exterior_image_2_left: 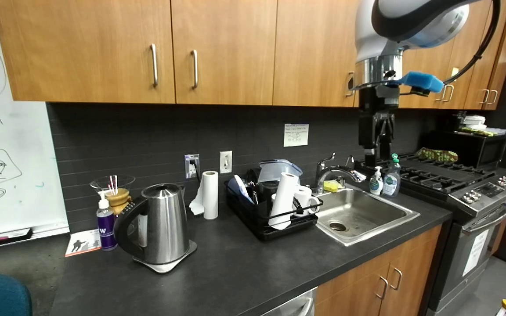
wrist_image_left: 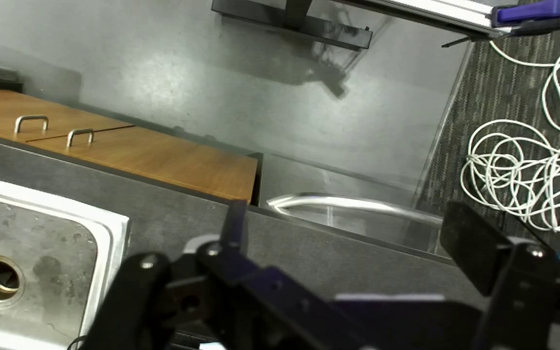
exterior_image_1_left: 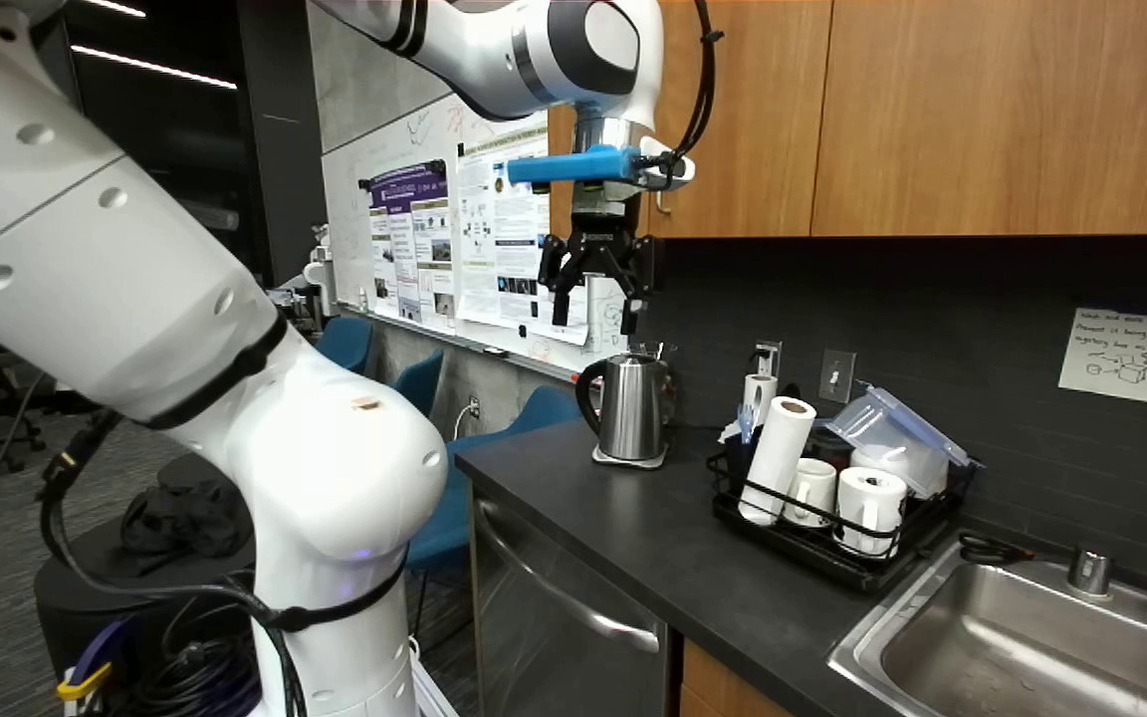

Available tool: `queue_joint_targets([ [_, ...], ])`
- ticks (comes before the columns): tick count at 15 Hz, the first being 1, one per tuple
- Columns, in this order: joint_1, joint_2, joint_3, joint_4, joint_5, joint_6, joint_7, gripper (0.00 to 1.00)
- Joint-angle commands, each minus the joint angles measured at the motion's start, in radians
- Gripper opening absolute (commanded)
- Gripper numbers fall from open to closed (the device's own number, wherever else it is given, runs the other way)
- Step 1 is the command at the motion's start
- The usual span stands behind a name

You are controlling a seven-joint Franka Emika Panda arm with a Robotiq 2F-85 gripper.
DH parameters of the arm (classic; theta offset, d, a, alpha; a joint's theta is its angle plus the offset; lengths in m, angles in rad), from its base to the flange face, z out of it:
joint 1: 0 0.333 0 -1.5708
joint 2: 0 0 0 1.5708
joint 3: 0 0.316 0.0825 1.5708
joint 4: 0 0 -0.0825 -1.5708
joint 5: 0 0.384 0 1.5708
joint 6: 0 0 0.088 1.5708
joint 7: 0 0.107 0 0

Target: Put the tissue roll on the counter

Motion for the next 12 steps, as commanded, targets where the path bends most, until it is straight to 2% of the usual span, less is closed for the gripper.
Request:
queue_joint_targets([
  [1, 0.004, 0.001, -0.002, 0.002, -0.001, -0.002, 0.002, 1.0],
  [8, 0.001, 0.02, -0.002, 0.032, 0.005, 0.022, 0.015, 1.0],
  [12, 0.011, 0.055, 0.022, 0.079, -0.007, 0.068, 0.017, 1.0],
])
